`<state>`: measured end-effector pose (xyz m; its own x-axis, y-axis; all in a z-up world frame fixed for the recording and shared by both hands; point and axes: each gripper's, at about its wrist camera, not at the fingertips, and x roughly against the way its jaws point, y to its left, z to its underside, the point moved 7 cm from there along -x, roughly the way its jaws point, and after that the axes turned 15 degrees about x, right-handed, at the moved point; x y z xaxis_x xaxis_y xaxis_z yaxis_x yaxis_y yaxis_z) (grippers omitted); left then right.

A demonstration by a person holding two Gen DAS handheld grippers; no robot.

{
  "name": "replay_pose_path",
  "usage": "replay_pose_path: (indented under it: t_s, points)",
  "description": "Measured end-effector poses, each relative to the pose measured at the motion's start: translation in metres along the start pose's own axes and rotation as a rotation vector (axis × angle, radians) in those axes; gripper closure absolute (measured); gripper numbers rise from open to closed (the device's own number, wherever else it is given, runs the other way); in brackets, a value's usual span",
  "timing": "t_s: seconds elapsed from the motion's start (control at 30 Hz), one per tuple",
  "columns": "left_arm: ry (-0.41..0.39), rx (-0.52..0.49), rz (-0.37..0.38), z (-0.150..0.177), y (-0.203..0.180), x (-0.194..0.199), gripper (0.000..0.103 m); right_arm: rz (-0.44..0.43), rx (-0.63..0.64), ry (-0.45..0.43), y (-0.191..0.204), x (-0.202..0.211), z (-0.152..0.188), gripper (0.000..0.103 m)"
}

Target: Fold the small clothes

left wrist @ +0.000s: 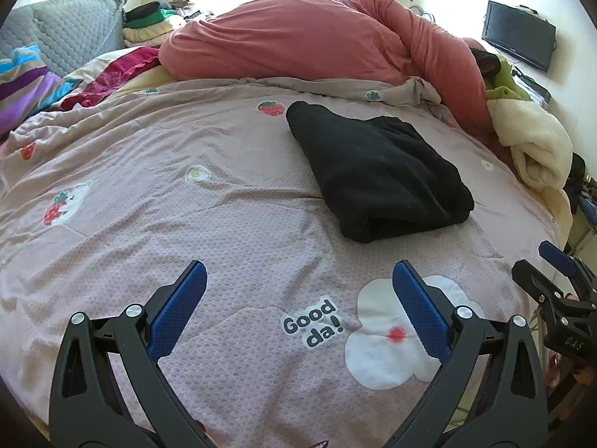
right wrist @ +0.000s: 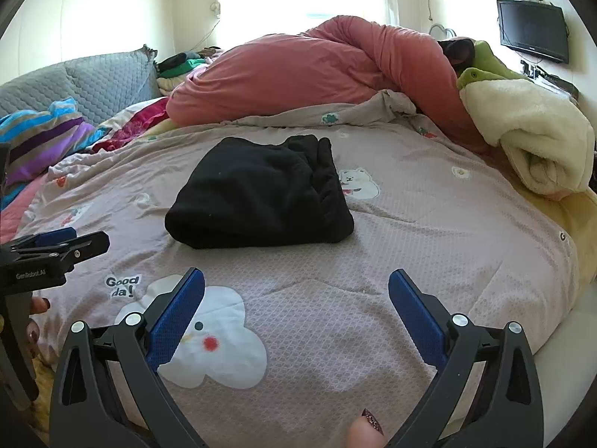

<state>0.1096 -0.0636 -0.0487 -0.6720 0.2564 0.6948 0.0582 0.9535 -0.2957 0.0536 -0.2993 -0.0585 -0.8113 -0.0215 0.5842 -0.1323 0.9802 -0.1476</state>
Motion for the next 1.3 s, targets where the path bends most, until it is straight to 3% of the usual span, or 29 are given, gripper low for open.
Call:
replay_pose_path:
  t_s: [1.3]
  points:
    - [0.000, 0.011, -0.041, 0.0007, 0.0062, 0.0032, 0.010, 0.003, 0.012, 0.014, 0.0032, -0.0021, 0.0017, 0.005]
